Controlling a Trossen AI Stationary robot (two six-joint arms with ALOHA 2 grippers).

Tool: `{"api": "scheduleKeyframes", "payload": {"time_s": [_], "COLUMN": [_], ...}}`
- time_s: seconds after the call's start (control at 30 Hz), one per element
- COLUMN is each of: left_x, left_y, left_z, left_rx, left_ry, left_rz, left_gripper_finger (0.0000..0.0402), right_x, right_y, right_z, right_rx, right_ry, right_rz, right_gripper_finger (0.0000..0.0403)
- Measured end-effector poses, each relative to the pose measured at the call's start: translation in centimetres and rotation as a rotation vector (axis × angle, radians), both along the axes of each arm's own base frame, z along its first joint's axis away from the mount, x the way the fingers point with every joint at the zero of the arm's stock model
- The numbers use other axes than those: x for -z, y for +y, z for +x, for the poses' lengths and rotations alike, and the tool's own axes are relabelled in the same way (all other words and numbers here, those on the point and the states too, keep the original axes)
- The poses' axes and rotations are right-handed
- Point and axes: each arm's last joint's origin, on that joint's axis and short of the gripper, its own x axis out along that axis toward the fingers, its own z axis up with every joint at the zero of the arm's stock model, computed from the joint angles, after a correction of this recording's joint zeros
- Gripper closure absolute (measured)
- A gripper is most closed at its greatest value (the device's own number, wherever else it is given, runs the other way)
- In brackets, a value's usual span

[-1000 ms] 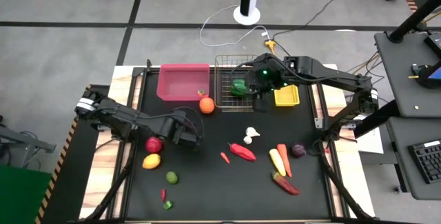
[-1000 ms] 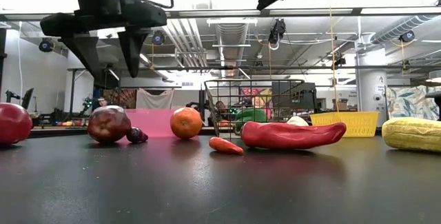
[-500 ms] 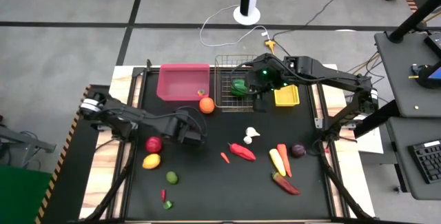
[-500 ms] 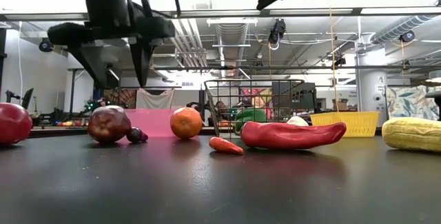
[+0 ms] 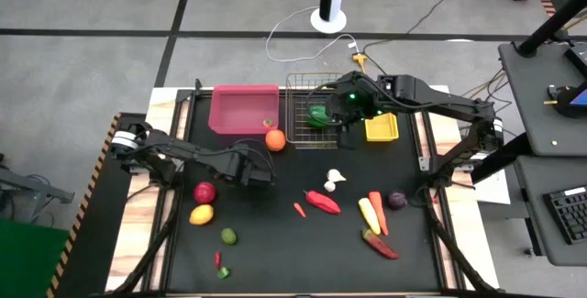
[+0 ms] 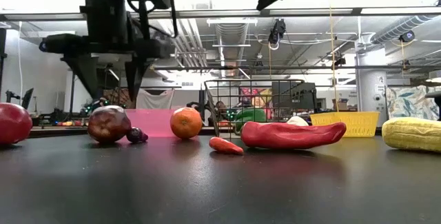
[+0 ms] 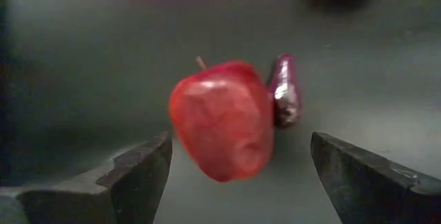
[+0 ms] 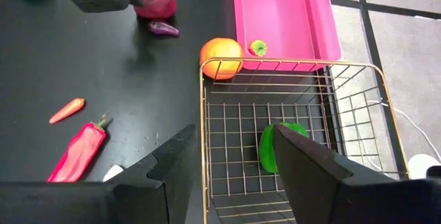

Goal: Sort produce into baskets
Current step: Put the red apple into the red bin

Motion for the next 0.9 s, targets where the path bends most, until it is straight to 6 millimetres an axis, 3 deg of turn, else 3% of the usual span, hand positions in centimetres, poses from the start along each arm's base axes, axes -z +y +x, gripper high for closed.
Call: {"api": "scheduleKeyframes", "payload": {"time_s": [0.33, 0.9], "left_x": [1.6, 2.3], "left_y": [0.2, 0.6], "left_z": [-0.6, -0.2], "left_rx": [-0.021, -0.013], "left_ry": [0.009, 0.007], "left_rz": [-0.004, 0.042], "left_gripper_finger": [0.0075, 0.0075], "right_x": [0.8, 0.6], "right_y": [-0.1, -0.1], "right_z": [0.3, 0.4], "right_rx": [0.000, 0.008], "right_ry": [0.007, -0.017], "right_rz": [0.001, 0.002], "right_gripper_finger": [0.0220, 0.0220]}}
